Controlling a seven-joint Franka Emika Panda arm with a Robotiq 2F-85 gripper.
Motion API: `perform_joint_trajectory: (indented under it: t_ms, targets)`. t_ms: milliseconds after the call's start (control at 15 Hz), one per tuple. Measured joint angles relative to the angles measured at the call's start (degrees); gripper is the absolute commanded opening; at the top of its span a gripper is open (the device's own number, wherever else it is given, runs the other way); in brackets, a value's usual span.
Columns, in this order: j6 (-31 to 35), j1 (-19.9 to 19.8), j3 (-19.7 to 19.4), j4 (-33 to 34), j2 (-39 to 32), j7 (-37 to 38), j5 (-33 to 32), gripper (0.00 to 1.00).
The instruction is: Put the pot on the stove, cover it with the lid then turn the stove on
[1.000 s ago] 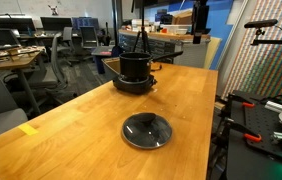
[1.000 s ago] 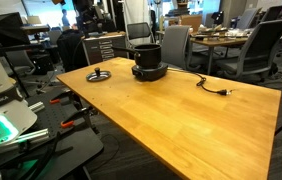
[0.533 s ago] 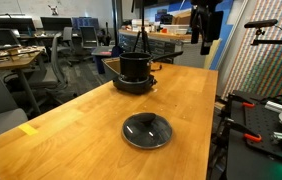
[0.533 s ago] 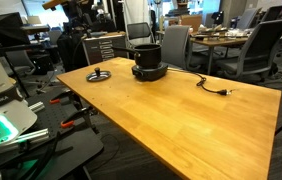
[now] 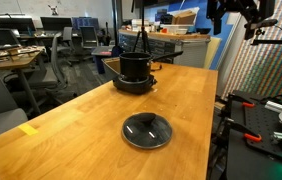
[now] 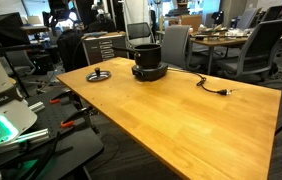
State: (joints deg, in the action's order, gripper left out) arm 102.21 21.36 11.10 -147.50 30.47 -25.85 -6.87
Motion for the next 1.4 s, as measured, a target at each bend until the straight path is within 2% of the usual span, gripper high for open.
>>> perform_joint_trajectory:
  t_ms: [133, 400, 600, 867, 1067, 1200, 1400]
  targets:
    - [-1.69, 1.25, -1.11, 0.11, 2.20, -3.24, 1.09, 1.00]
    - [-1.36, 1.53, -1.28, -0.19, 2.61, -4.00, 1.35, 1.00]
    - [6.87, 1.56, 0.06, -1.38, 0.25, -2.46, 0.64, 1.00]
    - [21.97, 2.07, 4.60, -1.39, -8.64, 0.39, -0.86, 1.00]
    - [32.16, 1.95, 8.79, -0.36, -18.90, 6.32, -7.47, 1.00]
    - [33.22, 2.20, 10.20, 2.00, -25.04, 7.31, -7.83, 1.00]
    - [33.22, 2.22, 10.30, 4.43, -28.22, 7.31, -7.83, 1.00]
